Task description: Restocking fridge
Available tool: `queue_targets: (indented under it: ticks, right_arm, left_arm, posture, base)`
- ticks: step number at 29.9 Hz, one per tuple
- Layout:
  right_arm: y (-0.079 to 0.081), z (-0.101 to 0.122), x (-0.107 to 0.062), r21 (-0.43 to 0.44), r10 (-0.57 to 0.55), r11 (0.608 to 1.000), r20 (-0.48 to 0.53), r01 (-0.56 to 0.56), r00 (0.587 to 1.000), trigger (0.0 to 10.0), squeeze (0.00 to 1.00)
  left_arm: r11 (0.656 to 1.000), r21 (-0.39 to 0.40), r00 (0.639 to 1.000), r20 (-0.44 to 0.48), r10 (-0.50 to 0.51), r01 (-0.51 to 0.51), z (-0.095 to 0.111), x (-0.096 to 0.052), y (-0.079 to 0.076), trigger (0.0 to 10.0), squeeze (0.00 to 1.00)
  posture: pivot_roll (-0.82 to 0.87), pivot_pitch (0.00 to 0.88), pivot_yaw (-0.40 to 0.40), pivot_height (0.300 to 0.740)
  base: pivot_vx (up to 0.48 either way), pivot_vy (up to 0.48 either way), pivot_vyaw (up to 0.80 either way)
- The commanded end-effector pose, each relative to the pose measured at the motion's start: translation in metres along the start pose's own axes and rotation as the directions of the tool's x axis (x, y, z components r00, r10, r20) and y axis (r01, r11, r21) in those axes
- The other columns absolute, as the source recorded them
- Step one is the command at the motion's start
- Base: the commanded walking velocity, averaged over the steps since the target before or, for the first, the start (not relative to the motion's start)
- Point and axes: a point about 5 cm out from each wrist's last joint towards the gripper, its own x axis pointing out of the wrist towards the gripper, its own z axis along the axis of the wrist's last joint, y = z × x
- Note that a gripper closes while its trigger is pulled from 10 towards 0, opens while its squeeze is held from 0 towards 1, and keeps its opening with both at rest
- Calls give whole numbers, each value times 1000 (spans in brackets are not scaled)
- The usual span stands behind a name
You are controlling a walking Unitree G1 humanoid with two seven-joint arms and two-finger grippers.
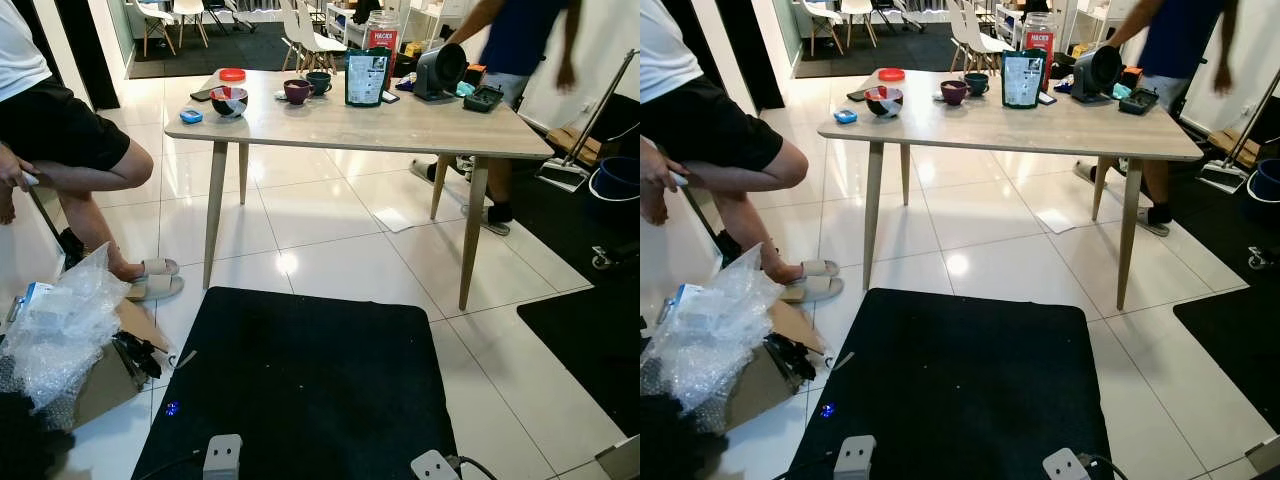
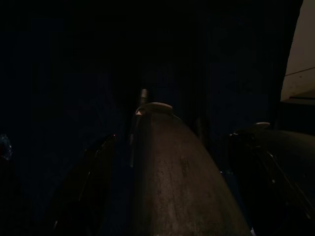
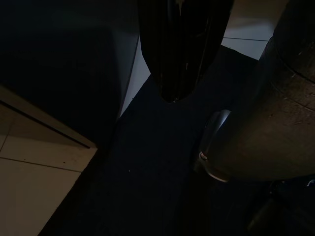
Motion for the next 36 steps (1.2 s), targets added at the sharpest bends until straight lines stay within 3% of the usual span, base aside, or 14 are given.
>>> queue_targets:
  ticks: [1,22,36]
  right_arm:
    - [1,0,0,1,8,1000,-5,-8,1000,10000,0]
    - [0,0,0,4,8,1000,-5,-8,1000,10000,0]
    - [0,1,0,15,5,1000,-2,-5,1000,10000,0]
  left_arm:
    - [1000,-25,1000,-24,-6,5,-7,0,-6,10000,0]
    - [1000,-6,999,-50,15,-16,-8,1,-6,10000,0]
    - [1000,9,998,-52,22,-22,-8,1,-5,10000,0]
  posture:
    - [24,0,-27,740]
    - [23,0,-28,740]
    - [14,0,-25,740]
  base:
    - [0,0,0]
    - [0,0,0]
    - [243,0,0]
